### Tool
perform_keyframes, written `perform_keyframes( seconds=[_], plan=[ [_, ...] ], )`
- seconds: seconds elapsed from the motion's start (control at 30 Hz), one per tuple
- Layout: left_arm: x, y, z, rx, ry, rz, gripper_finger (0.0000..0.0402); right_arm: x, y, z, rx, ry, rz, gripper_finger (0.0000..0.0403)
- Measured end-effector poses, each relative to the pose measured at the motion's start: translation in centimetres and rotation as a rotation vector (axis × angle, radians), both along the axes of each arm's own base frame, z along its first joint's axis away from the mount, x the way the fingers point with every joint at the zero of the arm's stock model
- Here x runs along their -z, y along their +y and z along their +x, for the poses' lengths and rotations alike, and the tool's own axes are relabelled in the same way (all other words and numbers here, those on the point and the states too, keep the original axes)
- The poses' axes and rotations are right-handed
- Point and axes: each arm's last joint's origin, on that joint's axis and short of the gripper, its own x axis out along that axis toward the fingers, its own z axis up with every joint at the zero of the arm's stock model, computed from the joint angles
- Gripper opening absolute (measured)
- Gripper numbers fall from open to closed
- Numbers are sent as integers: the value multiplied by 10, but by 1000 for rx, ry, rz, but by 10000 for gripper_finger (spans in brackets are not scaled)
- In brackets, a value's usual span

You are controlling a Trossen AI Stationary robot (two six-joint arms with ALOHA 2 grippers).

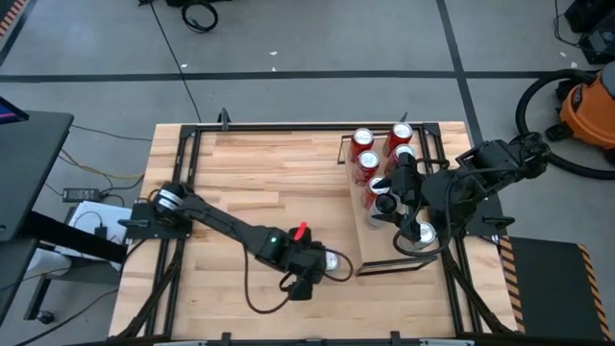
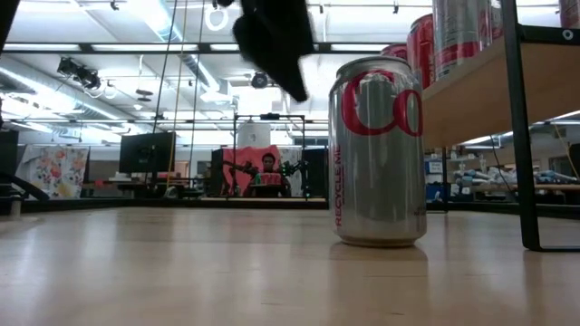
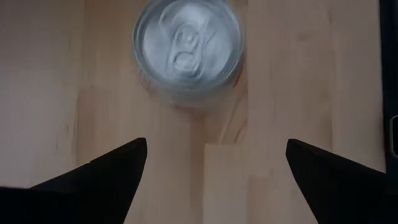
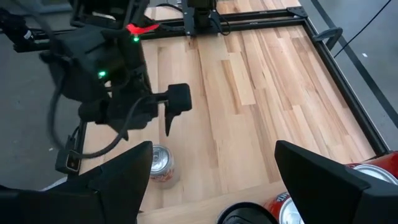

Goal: Place canned beverage on shelf
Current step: Put the red silver soda can on the shelf aligned with the other red silver soda can

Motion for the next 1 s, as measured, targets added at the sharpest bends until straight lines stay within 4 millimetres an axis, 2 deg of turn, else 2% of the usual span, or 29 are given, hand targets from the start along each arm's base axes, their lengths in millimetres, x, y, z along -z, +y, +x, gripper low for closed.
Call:
perform_keyframes(
  seconds=[0.17,0.3,0.47,0.77,1.0],
  plan=[
    [20,8,-3,-30,-77,-68,396,0,-1,1,5,-1,1,348],
    [46,8,-3,-10,-140,-105,396,0,-3,2,32,-4,18,348],
    [76,18,-7,-47,-202,-150,396,0,-5,2,59,-7,44,348],
    [106,33,-14,-110,-382,-269,396,-2,-5,3,90,-31,60,348],
    [113,34,-17,-86,-468,-273,396,-2,-7,4,120,-37,61,348]
  ],
)
